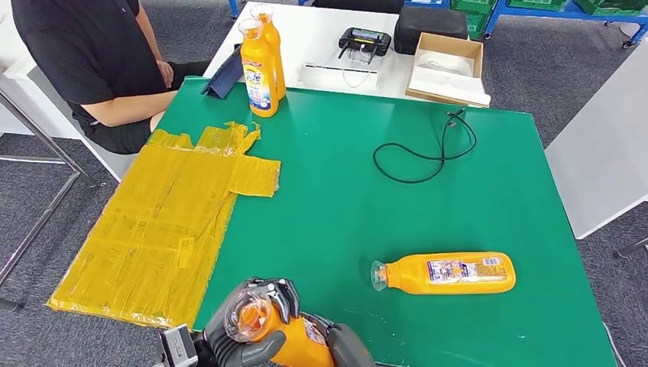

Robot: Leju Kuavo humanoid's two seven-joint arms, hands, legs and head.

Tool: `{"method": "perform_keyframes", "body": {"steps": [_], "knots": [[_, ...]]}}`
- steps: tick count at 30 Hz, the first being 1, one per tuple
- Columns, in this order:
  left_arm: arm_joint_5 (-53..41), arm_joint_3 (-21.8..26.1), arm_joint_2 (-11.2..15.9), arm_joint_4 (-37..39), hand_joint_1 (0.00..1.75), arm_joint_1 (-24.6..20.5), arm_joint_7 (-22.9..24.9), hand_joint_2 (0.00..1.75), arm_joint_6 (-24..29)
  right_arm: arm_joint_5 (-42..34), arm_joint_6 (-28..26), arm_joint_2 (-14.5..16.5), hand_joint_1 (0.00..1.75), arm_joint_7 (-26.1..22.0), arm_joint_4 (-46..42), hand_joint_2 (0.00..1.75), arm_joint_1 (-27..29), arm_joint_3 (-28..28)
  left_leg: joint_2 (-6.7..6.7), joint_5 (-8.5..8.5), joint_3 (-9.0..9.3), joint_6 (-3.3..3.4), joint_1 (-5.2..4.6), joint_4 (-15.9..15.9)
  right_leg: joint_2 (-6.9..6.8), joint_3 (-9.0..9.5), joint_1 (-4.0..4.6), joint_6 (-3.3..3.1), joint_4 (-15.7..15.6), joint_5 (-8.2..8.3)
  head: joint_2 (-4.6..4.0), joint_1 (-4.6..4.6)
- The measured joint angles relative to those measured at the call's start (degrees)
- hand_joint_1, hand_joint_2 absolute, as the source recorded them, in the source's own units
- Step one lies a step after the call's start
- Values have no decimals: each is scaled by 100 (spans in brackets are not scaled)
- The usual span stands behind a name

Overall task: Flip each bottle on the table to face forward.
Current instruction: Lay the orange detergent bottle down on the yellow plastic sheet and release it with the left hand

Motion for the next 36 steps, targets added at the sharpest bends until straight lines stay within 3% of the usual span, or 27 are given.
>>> {"method": "perform_keyframes", "body": {"steps": [1, 4, 5, 9, 16, 23, 30, 36], "knots": [[-7, -1, 0, -1, 175, 0, -2, 175, 3, 3, -8, -1, 164, 0, -1, 175, 2, -1, 0, 0, 0, 0, 0, 0, 0, 0, 0, 0, 0, 0, 0, 0], [-65, -5, 0, -2, 175, 5, -22, 175, 51, 53, -62, 1, 34, -3, -14, 175, 7, -11, 0, 0, 0, 0, 0, 0, 0, 0, 0, 0, 0, 0, 0, 0], [-127, -7, 0, -4, 175, 7, -31, 175, 94, 96, -77, 1, 0, -1, -26, 175, 10, -20, 0, 0, 0, 0, 0, 0, 0, 0, 0, 0, 0, 0, 0, 1], [-827, -2, 20, -35, 175, 12, -101, 175, 480, 270, -98, -4, 0, 44, -121, 0, 50, -103, 0, 0, 0, 0, 0, 0, 0, 1, 0, 0, 0, 0, 0, 0], [-3325, -32, 68, -287, 175, 93, -231, 175, 1976, 545, -169, -91, 0, 419, -873, 0, 285, -421, 0, 0, -1, 0, 0, 0, 0, -1, 0, 0, 0, 0, 0, 1], [-5869, -334, 206, -348, 175, 88, 291, 175, 3547, 666, -102, -103, 0, 390, -1597, 0, 509, -938, 0, 0, -1, 0, 0, 0, -1, -1, 0, 0, 0, 0, 1, 1], [-6547, -493, 326, -342, 175, 25, 569, 175, 3770, 683, -53, -104, 0, 363, -1867, 0, 619, -1235, 0, 0, 0, 0, 0, 0, 0, -2, 0, 0, 0, 0, 0, 1], [-7883, -695, 571, 340, 175, -402, 1400, 175, 3663, 454, 215, -152, 0, 235, -1886, 0, 618, -1616, 0, 0, 3, 0, 0, 0, -1, 2, 0, 0, 0, 1, 0, 1]]}}
